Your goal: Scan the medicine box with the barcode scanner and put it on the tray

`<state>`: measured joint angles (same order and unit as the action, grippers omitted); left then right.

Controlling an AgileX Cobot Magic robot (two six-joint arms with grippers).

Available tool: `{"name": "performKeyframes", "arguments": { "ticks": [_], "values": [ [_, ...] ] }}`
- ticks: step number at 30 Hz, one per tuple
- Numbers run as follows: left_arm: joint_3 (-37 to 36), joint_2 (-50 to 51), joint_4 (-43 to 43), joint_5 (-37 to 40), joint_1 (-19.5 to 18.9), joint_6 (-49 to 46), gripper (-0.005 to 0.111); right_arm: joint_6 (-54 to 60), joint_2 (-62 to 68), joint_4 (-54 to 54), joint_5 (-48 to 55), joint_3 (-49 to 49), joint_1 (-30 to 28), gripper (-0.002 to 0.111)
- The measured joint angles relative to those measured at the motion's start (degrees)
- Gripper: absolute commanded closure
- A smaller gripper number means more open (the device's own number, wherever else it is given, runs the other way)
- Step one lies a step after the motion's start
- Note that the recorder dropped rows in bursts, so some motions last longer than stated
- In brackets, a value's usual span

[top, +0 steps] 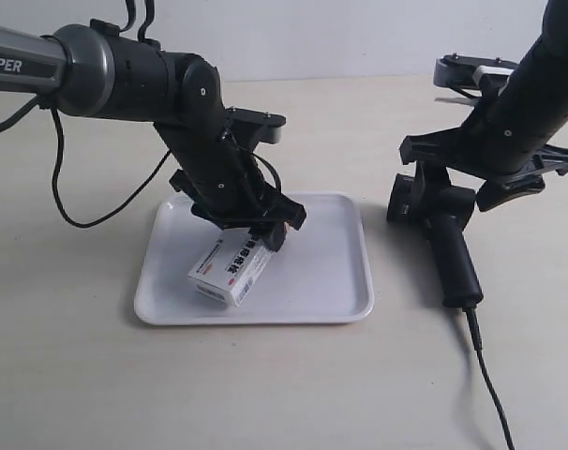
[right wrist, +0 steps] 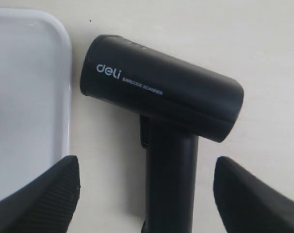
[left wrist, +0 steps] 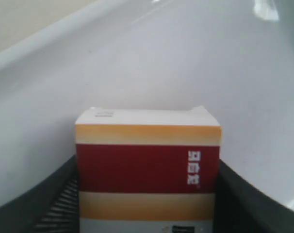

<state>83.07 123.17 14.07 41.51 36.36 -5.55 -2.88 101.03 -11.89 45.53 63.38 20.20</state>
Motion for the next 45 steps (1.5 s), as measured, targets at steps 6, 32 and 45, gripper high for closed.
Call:
{"name": "performKeyframes", "arguments": {
  "ticks": [6,32,45],
  "values": [
    [0.00,0.00,0.00,-0.20,0.14,-1.97,0.049,-0.11,-2.57,-0.14,0.99,0.00,0.00,0.035],
    [6.52,-16.15,-17.12,16.63,0.14,-1.45,0.107,-1.56,-11.60,-1.61,2.40,0.00,0.00,0.106],
    [-0.90,-33.87,-16.56,17.15,0.14,5.55,0.107,5.07,-26.80,-8.81,1.66,-1.57,0.00,0.108]
  ]
}}
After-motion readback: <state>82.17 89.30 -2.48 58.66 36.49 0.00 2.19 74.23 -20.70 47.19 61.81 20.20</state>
